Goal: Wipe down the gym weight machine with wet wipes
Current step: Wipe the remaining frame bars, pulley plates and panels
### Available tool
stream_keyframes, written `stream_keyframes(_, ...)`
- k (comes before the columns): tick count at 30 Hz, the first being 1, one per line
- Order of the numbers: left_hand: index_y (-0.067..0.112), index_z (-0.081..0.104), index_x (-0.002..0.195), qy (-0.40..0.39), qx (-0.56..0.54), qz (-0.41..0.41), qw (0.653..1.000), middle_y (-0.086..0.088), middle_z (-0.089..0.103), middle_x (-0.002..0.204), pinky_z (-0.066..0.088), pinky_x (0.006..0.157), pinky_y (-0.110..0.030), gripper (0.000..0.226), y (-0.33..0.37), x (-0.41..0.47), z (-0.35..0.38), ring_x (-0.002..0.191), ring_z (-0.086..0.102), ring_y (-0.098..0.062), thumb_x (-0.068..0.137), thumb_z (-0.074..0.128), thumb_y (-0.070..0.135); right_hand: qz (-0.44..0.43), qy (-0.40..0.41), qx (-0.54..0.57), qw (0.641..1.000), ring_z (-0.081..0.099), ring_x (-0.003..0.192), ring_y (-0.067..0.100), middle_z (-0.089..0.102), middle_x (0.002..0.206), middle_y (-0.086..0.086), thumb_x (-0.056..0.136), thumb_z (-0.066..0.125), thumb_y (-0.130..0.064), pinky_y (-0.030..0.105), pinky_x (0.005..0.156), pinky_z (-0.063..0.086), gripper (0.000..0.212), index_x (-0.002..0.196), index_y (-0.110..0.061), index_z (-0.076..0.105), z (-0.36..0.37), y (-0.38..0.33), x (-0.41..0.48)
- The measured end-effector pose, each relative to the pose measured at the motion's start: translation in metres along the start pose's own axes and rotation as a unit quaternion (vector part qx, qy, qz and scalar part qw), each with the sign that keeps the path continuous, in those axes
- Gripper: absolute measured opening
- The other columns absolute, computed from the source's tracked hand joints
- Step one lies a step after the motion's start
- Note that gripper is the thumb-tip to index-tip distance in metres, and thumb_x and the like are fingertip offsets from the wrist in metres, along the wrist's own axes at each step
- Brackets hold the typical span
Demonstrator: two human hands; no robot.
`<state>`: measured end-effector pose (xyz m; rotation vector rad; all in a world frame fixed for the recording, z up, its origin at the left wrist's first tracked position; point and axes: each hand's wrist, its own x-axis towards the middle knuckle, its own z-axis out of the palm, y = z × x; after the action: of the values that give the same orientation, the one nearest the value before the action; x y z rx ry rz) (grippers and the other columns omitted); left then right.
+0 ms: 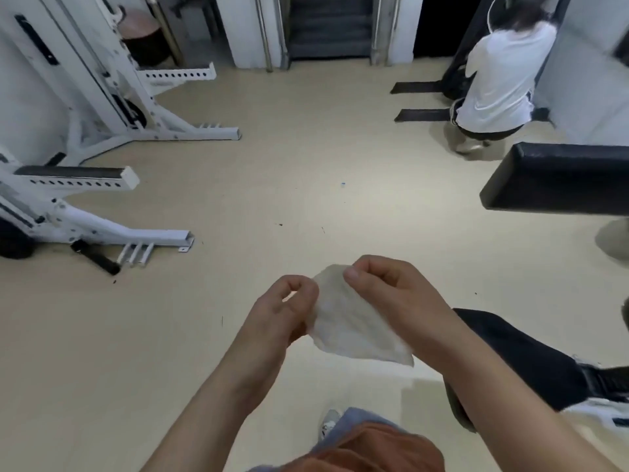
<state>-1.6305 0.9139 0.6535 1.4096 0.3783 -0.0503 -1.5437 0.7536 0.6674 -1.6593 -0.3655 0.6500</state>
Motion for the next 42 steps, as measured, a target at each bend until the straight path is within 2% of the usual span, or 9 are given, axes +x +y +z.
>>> stream_keyframes(6,-0.005,0.064,0.1,-0.081,-0.035,-0.063,0.994,-0.013,0.065,0.091,0.047,0.068,-0.03,0.052,0.025,0.129,0.027,0.083,0.06,-0.023,0.07,0.078,0.034,0.07,0.172,0.119,0.975,0.055,0.067,0.016,0.058,0.07,-0.001,0.093,0.063,-0.036,0.028,0.059,0.041,0.03,0.069,-0.018,0.057,-0.054,0.003,0.077)
stream_keyframes(11,0.007,0.063,0.087,-0.129,-0.035,-0.117,0.984,-0.013,0.07,0.088,0.054,0.062,-0.03,0.024,0.04,0.235,0.059,0.078,0.067,-0.023,0.072,0.078,0.02,0.099,0.208,0.295,0.927,0.063,0.077,0.024,0.068,0.088,0.012,0.078,0.078,-0.024,0.033,0.064,0.046,0.028,0.098,-0.012,0.062,-0.1,0.019,0.128)
stream_keyframes(16,0.007,0.059,0.087,-0.204,-0.032,-0.16,0.965,-0.012,0.069,0.085,0.054,0.06,-0.03,0.022,0.061,0.355,0.087,0.076,0.067,-0.021,0.076,0.069,0.023,0.072,0.365,0.211,0.904,0.071,0.085,0.026,0.074,0.094,0.017,0.091,0.065,-0.008,0.037,0.072,0.055,0.014,0.103,-0.012,0.071,-0.146,0.018,0.199)
stream_keyframes(20,0.005,0.061,0.097,-0.286,-0.035,-0.184,0.94,-0.012,0.067,0.09,0.053,0.064,-0.028,0.025,0.09,0.454,0.107,0.08,0.064,-0.021,0.08,0.066,0.023,0.108,0.502,-0.003,0.858,0.069,0.081,0.022,0.072,0.083,0.004,0.093,0.064,-0.019,0.048,0.078,0.057,0.012,0.099,-0.027,0.07,-0.186,0.005,0.263)
stream_keyframes(24,0.0,0.066,0.097,-0.339,0.0,-0.17,0.925,-0.013,0.07,0.085,0.051,0.057,-0.028,0.027,0.12,0.533,0.139,0.074,0.065,-0.022,0.078,0.073,0.018,0.139,0.551,-0.17,0.805,0.064,0.082,0.01,0.071,0.085,-0.01,0.097,0.055,-0.028,0.035,0.074,0.052,0.015,0.101,-0.025,0.069,-0.225,-0.016,0.304)
stream_keyframes(28,0.008,0.064,0.081,-0.377,0.013,-0.18,0.908,-0.004,0.063,0.072,0.044,0.068,-0.035,0.02,0.133,0.584,0.182,0.072,0.058,-0.02,0.091,0.059,0.024,0.116,0.658,-0.027,0.743,0.063,0.086,0.005,0.069,0.086,-0.012,0.092,0.063,-0.013,0.023,0.07,0.045,0.01,0.086,-0.02,0.065,-0.258,-0.027,0.324)
stream_keyframes(31,0.006,0.06,0.093,-0.457,0.006,-0.23,0.859,-0.008,0.067,0.088,0.041,0.075,-0.042,0.027,0.137,0.614,0.221,0.083,0.059,-0.025,0.096,0.056,0.032,0.084,0.715,0.092,0.687,0.062,0.074,0.013,0.07,0.079,-0.004,0.089,0.062,-0.001,0.03,0.068,0.042,0.018,0.078,-0.014,0.059,-0.288,-0.027,0.332)
stream_keyframes(38,0.008,0.058,0.108,-0.592,0.107,-0.179,0.779,-0.009,0.073,0.097,0.055,0.07,-0.036,0.039,0.112,0.64,0.347,0.091,0.071,-0.026,0.073,0.074,0.017,0.141,0.792,0.027,0.594,0.055,0.063,0.017,0.06,0.07,0.004,0.095,0.058,-0.017,0.032,0.059,0.042,0.014,0.085,-0.024,0.05,-0.369,-0.012,0.319)
stream_keyframes(42,0.003,0.065,0.101,-0.618,0.126,-0.212,0.746,-0.017,0.072,0.101,0.053,0.077,-0.041,0.028,0.102,0.646,0.415,0.095,0.07,-0.033,0.079,0.074,0.018,0.16,0.834,0.058,0.525,0.026,0.046,0.013,0.031,0.05,-0.004,0.096,0.056,-0.019,0.025,0.043,0.022,0.016,0.083,-0.022,0.048,-0.407,-0.008,0.3)
